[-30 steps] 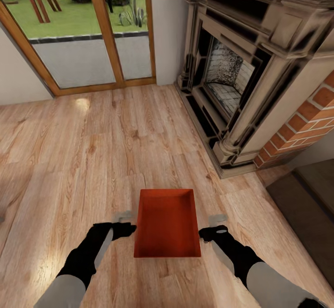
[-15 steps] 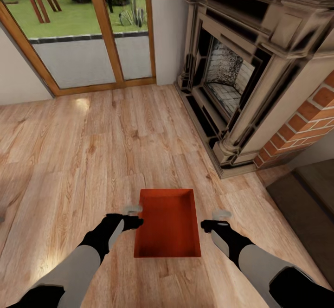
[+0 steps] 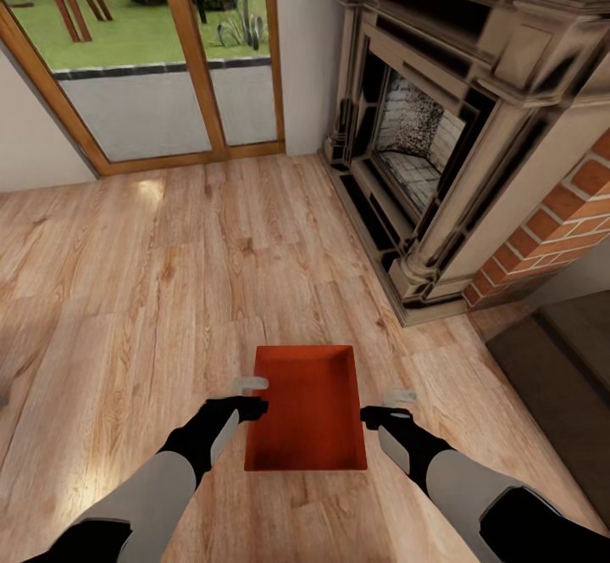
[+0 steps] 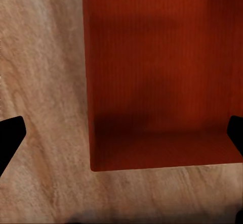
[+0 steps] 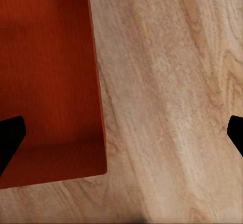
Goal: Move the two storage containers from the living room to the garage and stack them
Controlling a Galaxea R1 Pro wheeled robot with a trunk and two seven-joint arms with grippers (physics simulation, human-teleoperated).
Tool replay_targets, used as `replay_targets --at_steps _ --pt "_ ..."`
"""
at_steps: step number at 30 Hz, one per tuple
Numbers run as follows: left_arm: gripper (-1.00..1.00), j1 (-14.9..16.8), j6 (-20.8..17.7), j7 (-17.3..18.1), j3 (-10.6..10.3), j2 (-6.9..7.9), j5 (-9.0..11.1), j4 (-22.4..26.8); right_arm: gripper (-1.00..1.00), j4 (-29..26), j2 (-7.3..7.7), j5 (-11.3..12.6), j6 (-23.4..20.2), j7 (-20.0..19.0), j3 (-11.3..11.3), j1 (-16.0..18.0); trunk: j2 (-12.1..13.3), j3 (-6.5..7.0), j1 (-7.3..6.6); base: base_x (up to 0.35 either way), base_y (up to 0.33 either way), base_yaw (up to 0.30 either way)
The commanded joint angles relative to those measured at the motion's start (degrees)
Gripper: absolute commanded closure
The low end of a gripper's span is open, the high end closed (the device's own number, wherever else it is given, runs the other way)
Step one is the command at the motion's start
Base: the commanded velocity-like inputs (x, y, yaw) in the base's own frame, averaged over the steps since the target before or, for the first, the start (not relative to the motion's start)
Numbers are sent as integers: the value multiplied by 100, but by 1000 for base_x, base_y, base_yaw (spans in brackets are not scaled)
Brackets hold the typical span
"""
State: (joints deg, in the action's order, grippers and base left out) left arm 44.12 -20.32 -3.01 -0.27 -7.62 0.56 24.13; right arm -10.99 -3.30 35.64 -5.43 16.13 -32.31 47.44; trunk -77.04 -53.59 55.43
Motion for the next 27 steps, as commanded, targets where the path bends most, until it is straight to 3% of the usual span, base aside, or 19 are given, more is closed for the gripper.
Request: replay_targets --at_steps 1,12,17,27 --pt "-100 0 -36 -24 -8 -11 -13 15 -100 7 0 26 -38 40 -45 2 -2 -3 0 0 0 0" --pt "-100 0 -27 -96 -35 6 -62 21 -100 81 7 -28 -158 20 -95 2 -2 -3 0 0 0 0" --pt "-100 0 -33 -96 -46 14 -58 19 -100 70 5 0 -454 166 -86 2 -2 -3 0 0 0 0" --pt "-100 0 -69 -78 -29 0 -56 13 -100 59 8 4 -471 214 -83 2 -2 -7 0 0 0 0"
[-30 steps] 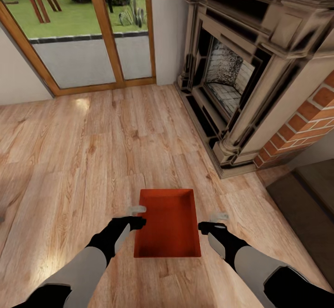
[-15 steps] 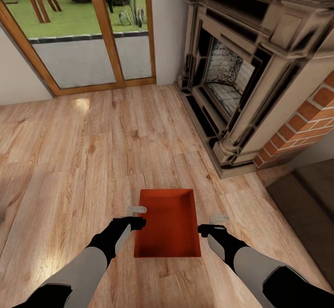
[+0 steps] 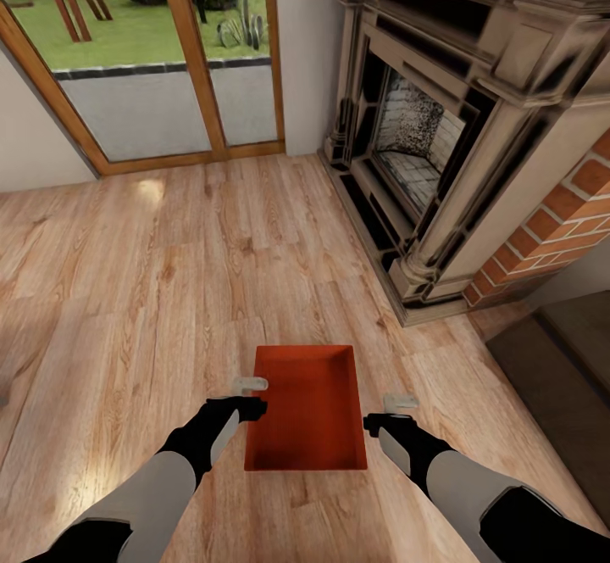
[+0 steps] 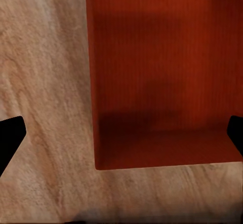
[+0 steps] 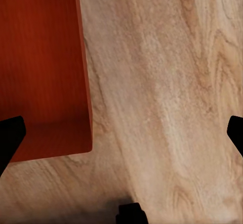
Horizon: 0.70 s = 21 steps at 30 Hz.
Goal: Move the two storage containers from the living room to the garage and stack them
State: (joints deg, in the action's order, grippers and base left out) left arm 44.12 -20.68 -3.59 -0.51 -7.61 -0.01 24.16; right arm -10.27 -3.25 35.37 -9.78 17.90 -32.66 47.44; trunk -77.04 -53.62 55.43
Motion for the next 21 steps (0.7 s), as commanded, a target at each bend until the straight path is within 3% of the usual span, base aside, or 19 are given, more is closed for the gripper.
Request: replay_targets --at_steps 1,6,21 --pt "-100 0 -42 -23 -4 -5 1 7 -100 -23 5 31 -37 37 -45 2 -2 -3 0 0 0 0" --pt "-100 0 -63 -25 -3 -18 7 4 -100 -44 8 32 -41 38 -40 2 -2 -3 0 0 0 0" --pt "-100 0 -8 -13 -11 4 10 7 -100 -63 9 20 -61 27 -55 2 -604 -273 329 0 0 0"
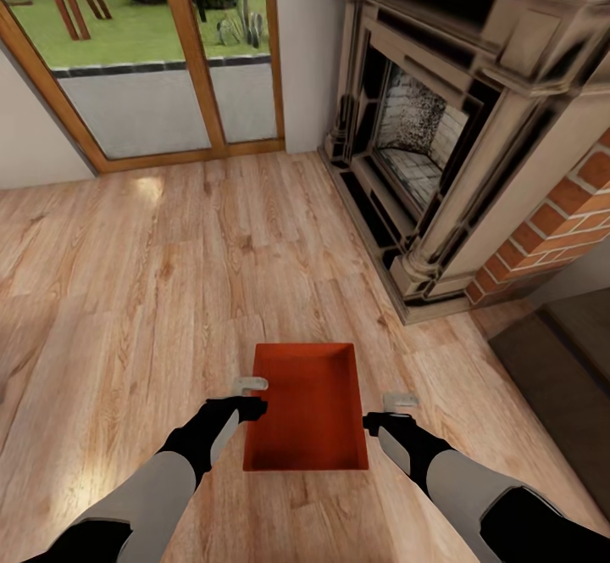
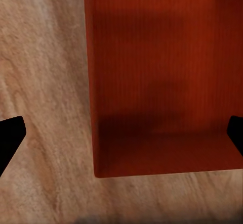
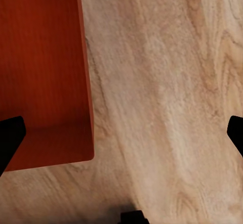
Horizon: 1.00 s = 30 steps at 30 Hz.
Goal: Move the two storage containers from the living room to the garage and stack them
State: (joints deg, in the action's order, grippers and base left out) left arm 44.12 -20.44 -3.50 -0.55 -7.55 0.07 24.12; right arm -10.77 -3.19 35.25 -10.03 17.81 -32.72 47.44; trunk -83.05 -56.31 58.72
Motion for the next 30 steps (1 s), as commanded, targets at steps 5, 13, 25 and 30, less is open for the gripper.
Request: replay_targets --at_steps 5,13,25,30 --pt "-100 0 -31 -22 -6 0 4 9 -100 -12 10 34 -26 -7 -42 2 -204 -94 110 0 0 0" --pt "-100 0 -31 -36 -6 6 10 18 -100 -12 19 43 -25 -22 -40 2 -364 -165 198 0 0 0" --pt "-100 0 -31 -1 -6 8 27 14 -100 -12 29 38 -25 -83 -41 2 -765 -345 418 0 0 0" --pt "-100 0 -31 7 -6 17 26 14 -100 -13 29 33 -17 -84 -41 2 -966 -435 528 0 0 0"
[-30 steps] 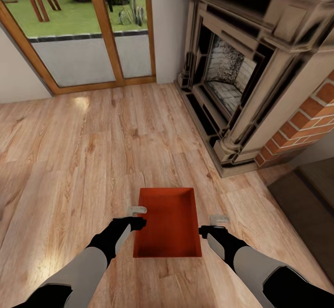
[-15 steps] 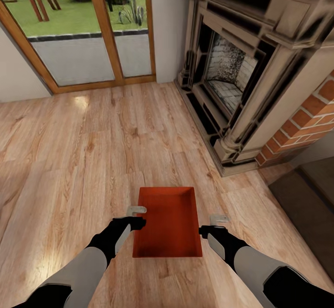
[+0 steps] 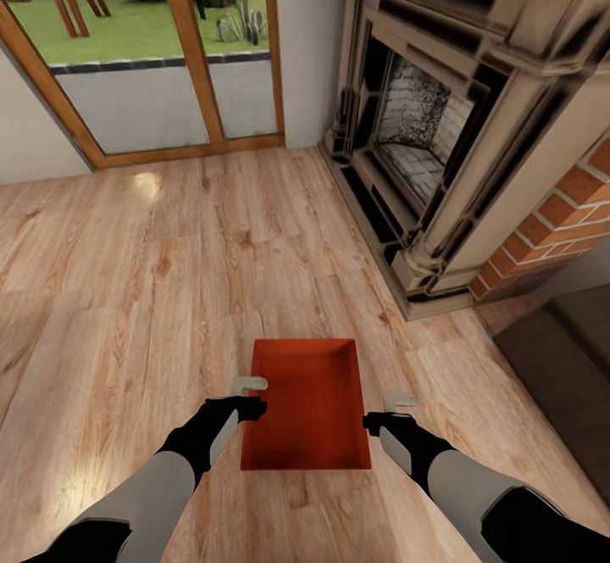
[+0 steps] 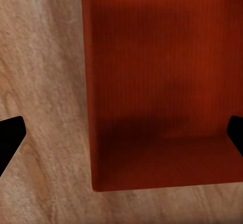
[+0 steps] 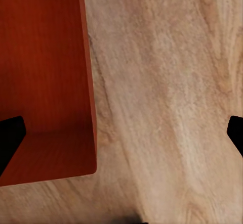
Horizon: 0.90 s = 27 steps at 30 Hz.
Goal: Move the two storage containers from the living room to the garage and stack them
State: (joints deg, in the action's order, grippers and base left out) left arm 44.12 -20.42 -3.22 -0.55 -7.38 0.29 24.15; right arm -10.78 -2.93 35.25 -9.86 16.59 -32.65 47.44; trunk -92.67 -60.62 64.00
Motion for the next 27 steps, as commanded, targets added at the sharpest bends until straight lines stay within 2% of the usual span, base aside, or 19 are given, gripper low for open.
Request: replay_targets --at_steps 1,6,27 --pt "-100 0 -33 -21 -6 -3 5 11 -100 -12 1 28 -34 37 -48 2 -43 -22 22 0 0 0" --pt "-100 0 -32 -31 -6 -4 3 11 -100 -12 -17 2 -5 45 -71 2 -244 -112 132 0 0 0" --pt "-100 0 -24 -65 -13 -5 3 11 -100 -13 26 -1 10 44 -75 2 -244 -112 132 0 0 0"
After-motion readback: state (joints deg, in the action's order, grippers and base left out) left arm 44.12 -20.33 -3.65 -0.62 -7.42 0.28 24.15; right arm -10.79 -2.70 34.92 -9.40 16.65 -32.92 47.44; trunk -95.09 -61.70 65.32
